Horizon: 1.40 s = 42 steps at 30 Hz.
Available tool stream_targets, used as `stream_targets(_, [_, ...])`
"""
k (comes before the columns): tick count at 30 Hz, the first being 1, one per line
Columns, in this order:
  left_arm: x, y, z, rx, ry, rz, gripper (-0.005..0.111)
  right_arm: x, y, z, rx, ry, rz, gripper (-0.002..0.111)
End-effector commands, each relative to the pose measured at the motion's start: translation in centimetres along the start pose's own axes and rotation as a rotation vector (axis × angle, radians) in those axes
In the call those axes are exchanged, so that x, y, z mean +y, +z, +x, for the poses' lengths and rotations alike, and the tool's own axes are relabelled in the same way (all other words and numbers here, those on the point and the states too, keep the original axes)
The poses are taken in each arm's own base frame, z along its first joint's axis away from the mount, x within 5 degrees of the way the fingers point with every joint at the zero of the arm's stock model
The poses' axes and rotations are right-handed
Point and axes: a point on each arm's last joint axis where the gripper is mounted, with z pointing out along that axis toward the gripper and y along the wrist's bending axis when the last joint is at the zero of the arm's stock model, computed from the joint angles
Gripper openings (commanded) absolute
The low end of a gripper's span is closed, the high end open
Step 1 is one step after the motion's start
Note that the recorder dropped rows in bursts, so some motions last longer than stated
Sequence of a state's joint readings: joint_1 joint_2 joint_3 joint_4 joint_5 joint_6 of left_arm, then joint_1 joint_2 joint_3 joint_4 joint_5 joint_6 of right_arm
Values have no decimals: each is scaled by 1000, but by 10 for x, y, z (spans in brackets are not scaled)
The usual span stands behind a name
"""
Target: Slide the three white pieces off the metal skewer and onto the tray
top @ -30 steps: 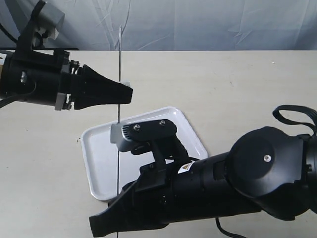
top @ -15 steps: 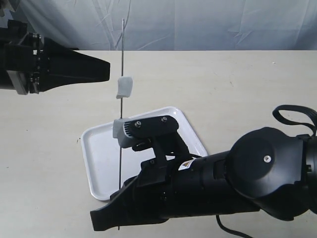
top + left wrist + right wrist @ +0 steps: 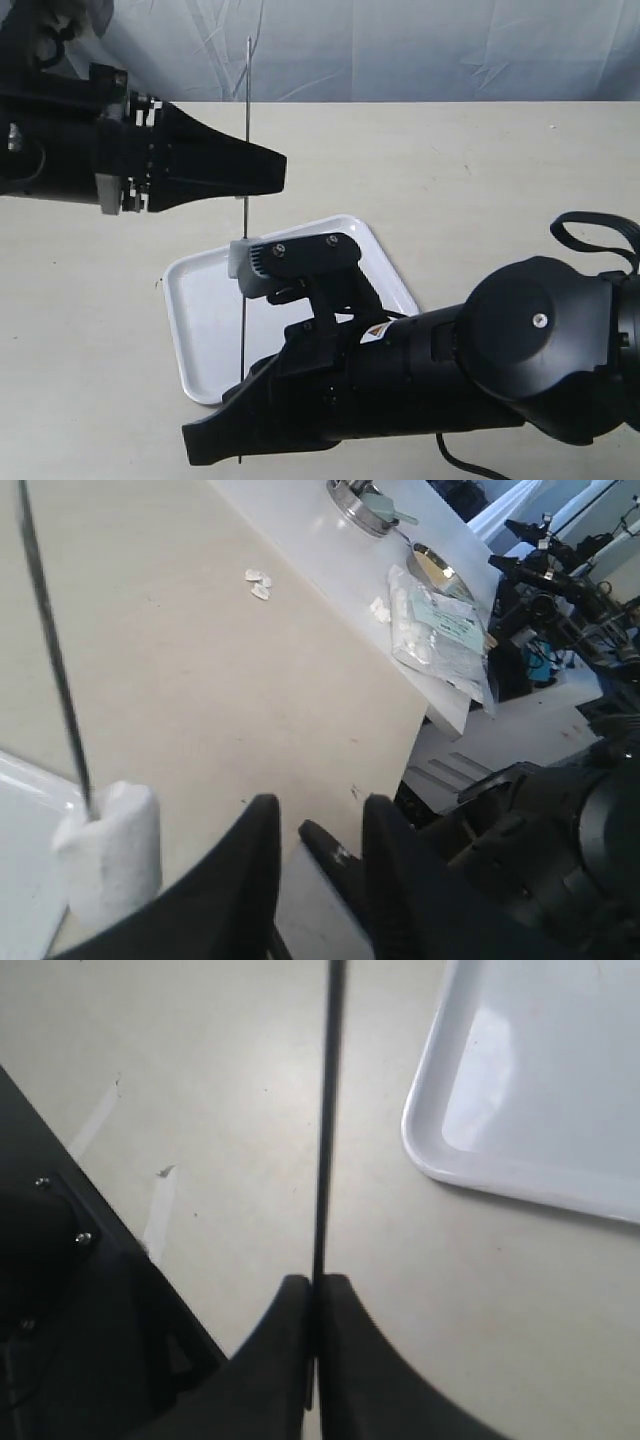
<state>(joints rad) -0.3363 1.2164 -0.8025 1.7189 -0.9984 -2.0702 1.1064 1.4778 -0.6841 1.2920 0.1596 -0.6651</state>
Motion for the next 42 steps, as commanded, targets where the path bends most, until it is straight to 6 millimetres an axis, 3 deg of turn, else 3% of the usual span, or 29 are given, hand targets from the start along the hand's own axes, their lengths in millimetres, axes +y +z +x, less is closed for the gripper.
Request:
stream_targets(1, [3, 4, -4, -47, -2, -70, 28, 2, -2, -1, -1, -5, -11, -1])
stream_targets(11, [27, 15, 0, 4, -52, -133, 28, 2, -2, -1, 1, -5, -13, -1])
stream_targets(25, [7, -4, -6, -53, 7, -115, 28, 1, -2, -1, -7, -5, -6, -1])
stream_targets(42, [17, -28, -4, -65, -42, -86, 28, 1, -2, -1, -9, -5, -4, -1])
